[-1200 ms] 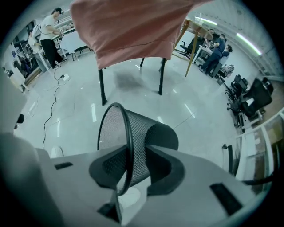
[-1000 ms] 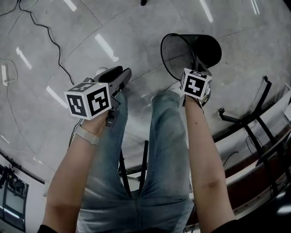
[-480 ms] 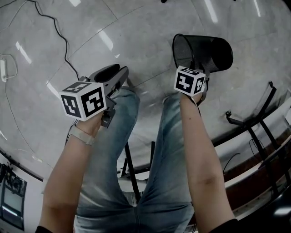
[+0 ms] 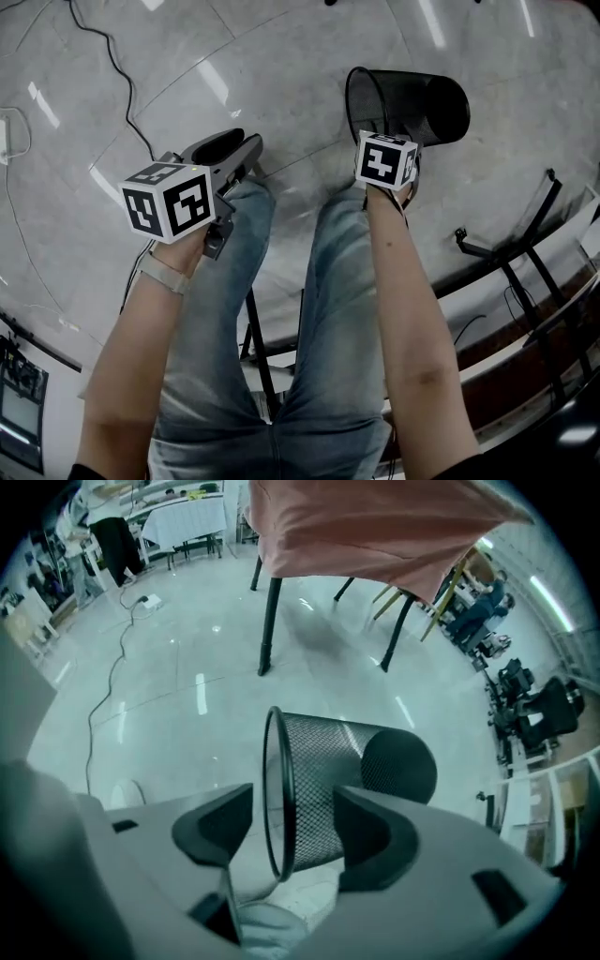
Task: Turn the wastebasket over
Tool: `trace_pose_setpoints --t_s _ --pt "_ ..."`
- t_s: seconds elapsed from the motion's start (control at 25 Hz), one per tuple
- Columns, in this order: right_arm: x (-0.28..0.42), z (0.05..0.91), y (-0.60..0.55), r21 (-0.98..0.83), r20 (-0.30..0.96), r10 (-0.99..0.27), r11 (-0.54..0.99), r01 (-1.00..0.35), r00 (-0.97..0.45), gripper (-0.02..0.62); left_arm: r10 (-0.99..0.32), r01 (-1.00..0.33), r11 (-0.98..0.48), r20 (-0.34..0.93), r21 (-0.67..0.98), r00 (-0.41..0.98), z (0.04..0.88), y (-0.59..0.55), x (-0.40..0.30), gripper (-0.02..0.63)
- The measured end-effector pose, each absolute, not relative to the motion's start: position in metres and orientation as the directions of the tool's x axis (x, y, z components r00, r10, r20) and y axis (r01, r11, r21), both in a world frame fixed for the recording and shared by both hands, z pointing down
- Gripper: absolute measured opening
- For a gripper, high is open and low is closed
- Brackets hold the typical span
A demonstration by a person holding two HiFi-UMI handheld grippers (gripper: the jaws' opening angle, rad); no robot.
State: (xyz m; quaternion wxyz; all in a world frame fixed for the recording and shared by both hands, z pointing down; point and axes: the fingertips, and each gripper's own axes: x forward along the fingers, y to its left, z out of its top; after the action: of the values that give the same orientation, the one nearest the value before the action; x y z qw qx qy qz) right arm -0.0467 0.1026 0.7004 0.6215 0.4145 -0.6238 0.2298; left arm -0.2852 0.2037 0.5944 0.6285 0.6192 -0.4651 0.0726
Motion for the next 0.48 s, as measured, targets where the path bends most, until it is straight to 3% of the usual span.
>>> trace_pose_setpoints --t_s 0.08,0.28,0.48 --pt "-0.047 0.695 0.106 0.156 0.98 -0.193 0.57 -0.806 0.054 0.284 -0.489 -0.666 0.213 0.668 0.715 0.561 0.587 0.197 -0.269 0.14" --pt "-0.034 0.667 0.103 -0.007 0.983 -0.14 0.613 -0.79 -0.117 0.296 -0.493 -0.663 0.206 0.662 0.719 0.564 0.58 0.176 -0.214 0.146" --pt "0.034 0.646 0.065 -0.112 0.967 -0.123 0.577 -0.809 -0.222 0.296 -0.489 -0.65 0.224 0.661 0.726 0.57 0.586 0.152 -0.139 0.158"
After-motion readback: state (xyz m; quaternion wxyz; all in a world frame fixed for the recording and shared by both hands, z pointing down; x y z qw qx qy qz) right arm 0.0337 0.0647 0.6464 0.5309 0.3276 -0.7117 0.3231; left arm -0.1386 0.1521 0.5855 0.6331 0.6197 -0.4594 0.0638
